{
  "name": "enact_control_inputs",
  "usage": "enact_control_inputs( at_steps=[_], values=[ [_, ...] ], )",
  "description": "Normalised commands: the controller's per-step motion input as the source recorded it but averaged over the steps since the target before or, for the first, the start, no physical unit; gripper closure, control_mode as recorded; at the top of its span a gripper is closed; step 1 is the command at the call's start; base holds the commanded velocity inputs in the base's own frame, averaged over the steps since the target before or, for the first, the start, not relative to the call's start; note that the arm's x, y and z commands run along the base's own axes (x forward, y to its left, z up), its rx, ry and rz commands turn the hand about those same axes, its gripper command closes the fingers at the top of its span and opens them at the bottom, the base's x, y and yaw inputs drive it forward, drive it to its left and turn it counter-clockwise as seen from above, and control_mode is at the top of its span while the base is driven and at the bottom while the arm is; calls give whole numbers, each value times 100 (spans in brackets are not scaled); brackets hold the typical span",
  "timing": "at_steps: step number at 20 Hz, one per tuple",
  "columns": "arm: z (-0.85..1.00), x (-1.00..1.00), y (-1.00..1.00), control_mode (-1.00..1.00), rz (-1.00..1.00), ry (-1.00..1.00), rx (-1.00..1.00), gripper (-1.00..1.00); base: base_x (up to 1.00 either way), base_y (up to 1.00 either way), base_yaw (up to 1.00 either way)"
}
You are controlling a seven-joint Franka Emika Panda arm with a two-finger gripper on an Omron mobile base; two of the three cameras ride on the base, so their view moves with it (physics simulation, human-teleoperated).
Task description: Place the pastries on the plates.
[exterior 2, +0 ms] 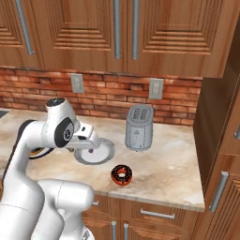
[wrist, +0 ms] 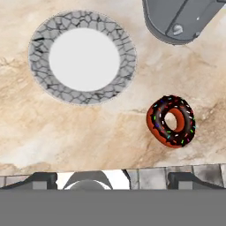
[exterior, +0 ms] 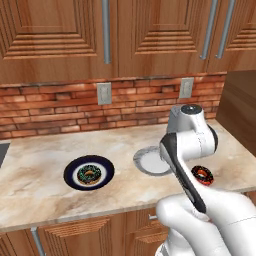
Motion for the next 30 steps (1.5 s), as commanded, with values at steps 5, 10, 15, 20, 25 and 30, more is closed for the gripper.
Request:
enact_control_inputs(
  at_steps=[5, 10, 15, 20, 25, 30],
  values=[
    [0, -18, -75, -100, 0, 4, 0, -100, 0, 0, 0],
    [-4, 1, -59, -100, 0, 11, 0, -100, 0, 0, 0],
    [-27, 0, -44, -100, 0, 15, 0, -100, 0, 0, 0],
    [-24, 0, -5, -100, 3, 9, 0, -100, 0, 0, 0],
    [-17, 0, 0, -100, 7, 3, 0, -100, 0, 0, 0],
    [-23, 1, 0, -100, 8, 0, 3, -100, 0, 0, 0]
  ],
)
